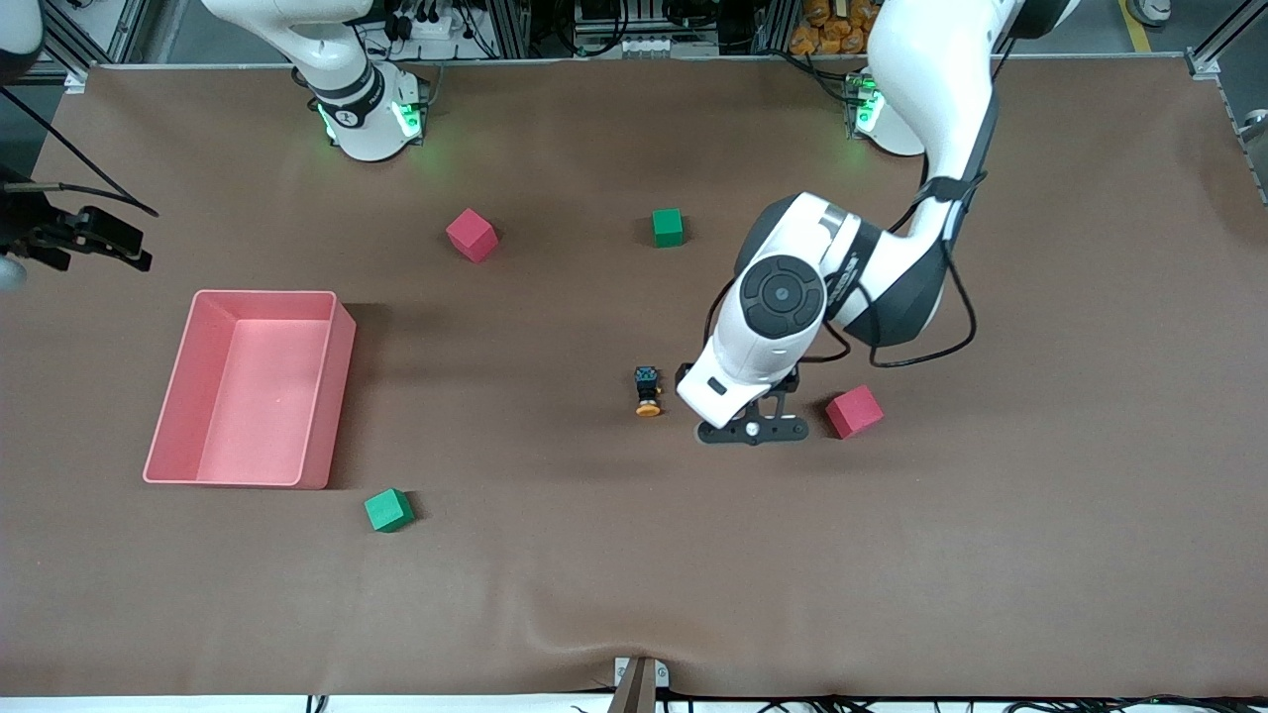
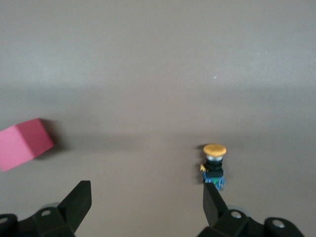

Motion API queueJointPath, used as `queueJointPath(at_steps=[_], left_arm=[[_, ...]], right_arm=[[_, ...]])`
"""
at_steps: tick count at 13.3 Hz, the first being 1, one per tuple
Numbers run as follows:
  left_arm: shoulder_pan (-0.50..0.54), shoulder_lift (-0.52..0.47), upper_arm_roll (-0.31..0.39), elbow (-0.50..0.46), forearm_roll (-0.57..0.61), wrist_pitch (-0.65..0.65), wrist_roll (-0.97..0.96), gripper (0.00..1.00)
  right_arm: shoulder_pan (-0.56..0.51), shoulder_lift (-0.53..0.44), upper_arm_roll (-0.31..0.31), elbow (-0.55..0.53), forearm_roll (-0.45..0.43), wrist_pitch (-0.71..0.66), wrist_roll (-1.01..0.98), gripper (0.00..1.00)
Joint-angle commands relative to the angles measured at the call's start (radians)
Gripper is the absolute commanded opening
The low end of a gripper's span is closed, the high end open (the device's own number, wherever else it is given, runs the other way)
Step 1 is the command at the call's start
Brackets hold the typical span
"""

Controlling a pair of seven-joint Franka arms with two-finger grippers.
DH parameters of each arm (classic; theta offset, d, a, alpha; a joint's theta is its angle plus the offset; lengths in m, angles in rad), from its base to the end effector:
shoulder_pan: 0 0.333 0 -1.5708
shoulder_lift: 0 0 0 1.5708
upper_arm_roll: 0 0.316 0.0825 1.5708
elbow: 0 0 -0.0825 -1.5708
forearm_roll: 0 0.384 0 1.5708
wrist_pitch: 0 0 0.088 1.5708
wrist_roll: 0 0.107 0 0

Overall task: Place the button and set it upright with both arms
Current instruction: 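Lower the left gripper over the button lying on the table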

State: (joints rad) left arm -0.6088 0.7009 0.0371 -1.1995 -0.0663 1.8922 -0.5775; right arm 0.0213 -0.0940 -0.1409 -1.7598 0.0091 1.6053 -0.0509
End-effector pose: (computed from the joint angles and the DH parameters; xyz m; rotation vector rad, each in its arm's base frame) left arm 0.6190 -0.4128 0.3676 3.1128 0.0285 -0.0430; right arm 0.5202 -0.0646 0.5884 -3.1110 0.1062 0.0924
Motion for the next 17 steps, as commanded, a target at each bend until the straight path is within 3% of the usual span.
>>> queueJointPath(at_steps=[1,8,17], left_arm=[[-0.011,0.075,-0.012,0.038,-0.007,0.091,-0.044,1.00],[-0.088,0.149,-0.013,0.031,-0.007,0.188,-0.163,1.00],[-0.138,0.226,-0.013,0.023,-0.007,0.265,-0.228,1.00]], right_arm=[[-0.018,0.000,0.014,0.036,0.063,-0.050,0.086,1.00],[-0.052,0.088,0.017,0.181,0.037,-0.088,-0.041,1.00],[-0.029,0.079,0.018,0.189,0.035,-0.122,-0.044,1.00]])
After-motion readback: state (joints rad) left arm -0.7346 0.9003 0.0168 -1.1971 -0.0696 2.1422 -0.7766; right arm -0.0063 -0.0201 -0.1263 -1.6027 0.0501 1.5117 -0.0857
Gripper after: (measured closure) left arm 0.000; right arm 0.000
